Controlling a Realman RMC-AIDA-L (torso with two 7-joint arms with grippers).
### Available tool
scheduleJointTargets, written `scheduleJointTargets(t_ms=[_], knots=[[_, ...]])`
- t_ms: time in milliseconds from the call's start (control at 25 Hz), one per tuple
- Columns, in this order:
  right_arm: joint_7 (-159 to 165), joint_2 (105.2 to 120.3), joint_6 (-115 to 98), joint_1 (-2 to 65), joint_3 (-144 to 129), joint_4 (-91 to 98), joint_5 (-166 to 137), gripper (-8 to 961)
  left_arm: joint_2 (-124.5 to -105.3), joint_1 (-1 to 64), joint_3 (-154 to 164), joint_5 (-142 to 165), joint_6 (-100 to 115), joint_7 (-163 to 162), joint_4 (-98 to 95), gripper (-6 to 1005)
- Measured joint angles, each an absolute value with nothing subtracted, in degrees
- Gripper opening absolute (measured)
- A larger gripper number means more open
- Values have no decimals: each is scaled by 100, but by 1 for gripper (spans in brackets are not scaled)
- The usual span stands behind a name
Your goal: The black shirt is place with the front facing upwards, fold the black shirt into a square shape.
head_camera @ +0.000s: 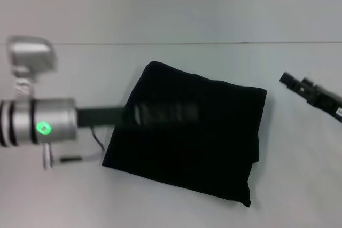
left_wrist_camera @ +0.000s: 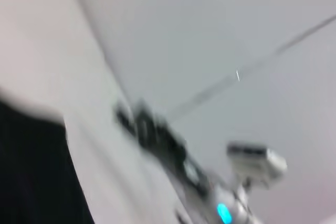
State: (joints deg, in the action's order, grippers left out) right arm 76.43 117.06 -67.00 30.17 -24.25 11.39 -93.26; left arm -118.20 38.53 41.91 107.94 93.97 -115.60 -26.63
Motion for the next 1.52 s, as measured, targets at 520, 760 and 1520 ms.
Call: scheduleJointTargets(t_ms=[520,760,1520], knots=[[6600,11783,-8194,2582,-3058,1747,-10681,945,-11227,4307,4162,11315,6223,-12776,-2437,914],[4742,11934,-8290,2094,-3192,1712,-10725,945,-11442,4594,4855,11578,5393,-12913,-2311,946],[4496,11953,-8368,1975,-3244,1618,-10775,944,-11771,4720,5341,11593,4646,-13014,-2185,926]])
